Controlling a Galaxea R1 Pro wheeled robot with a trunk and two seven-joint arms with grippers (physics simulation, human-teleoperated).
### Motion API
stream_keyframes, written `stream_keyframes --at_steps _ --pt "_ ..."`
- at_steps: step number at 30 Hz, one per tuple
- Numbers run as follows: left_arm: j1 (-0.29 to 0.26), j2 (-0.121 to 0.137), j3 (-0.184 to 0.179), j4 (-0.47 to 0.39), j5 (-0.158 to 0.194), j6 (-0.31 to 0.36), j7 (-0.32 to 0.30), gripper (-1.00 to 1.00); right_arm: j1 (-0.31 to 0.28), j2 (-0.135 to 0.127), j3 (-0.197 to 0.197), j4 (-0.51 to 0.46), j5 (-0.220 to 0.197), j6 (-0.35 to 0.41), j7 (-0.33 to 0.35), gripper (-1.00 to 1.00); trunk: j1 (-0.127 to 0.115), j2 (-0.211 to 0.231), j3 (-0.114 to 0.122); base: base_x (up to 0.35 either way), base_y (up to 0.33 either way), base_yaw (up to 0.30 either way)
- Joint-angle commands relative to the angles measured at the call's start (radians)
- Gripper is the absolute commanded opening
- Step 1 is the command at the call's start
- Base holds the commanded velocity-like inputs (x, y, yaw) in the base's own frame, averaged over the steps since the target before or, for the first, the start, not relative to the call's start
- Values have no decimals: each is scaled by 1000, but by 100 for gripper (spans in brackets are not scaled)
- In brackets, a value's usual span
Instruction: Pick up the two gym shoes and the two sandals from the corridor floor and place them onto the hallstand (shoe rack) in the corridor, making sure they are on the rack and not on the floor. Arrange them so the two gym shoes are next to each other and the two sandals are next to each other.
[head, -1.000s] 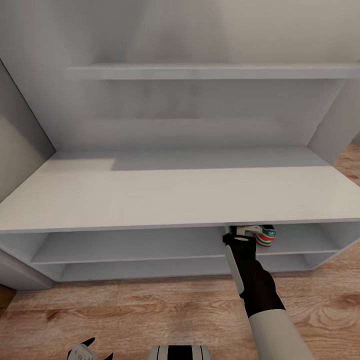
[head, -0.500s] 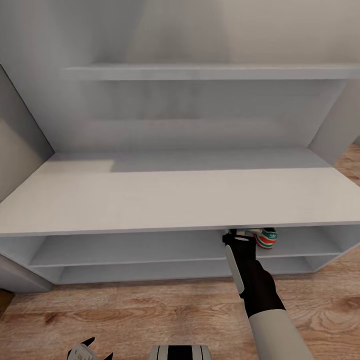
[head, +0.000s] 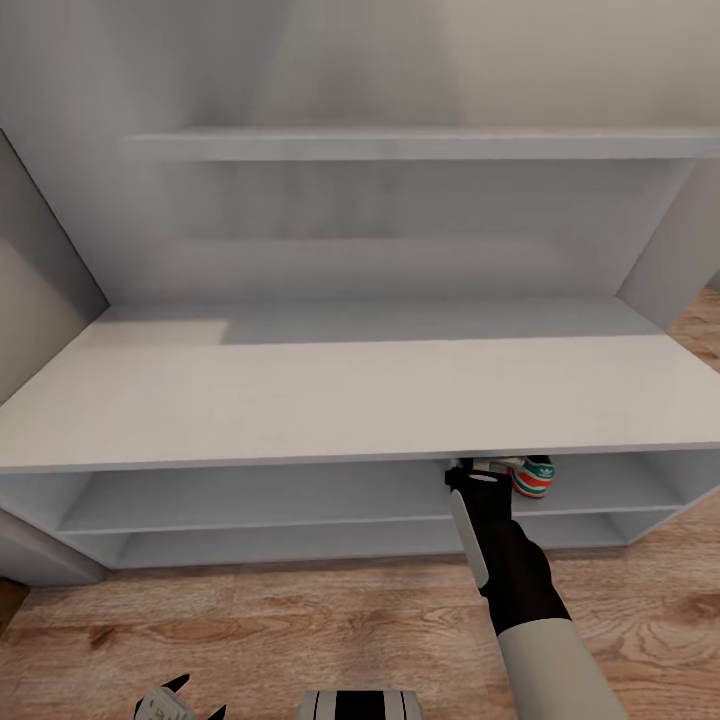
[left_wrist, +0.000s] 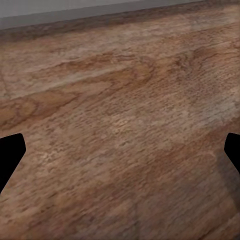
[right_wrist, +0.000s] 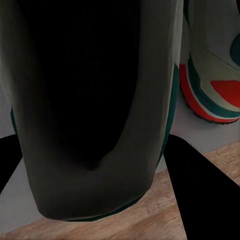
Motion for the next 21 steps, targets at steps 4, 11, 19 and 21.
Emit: stream_keyframes --at_steps 4,11,19,21 --pt "-1 -1 6 -1 -8 -5 -4 100 -1 0 1 0 8 6 -7 -100 0 0 -1 0 0 0" --pt "-1 -1 6 -1 -8 -5 -4 100 -1 0 -1 -2 9 6 -7 100 0 0 -1 0 0 0" --pt "-1 0 6 -2 -8 -5 -4 100 -1 0 -1 -3 9 6 -7 100 0 0 -1 0 0 0" --pt "-1 0 6 -2 -8 -5 -4 100 -1 0 -1 -3 9 6 -7 100 0 0 -1 0 0 0"
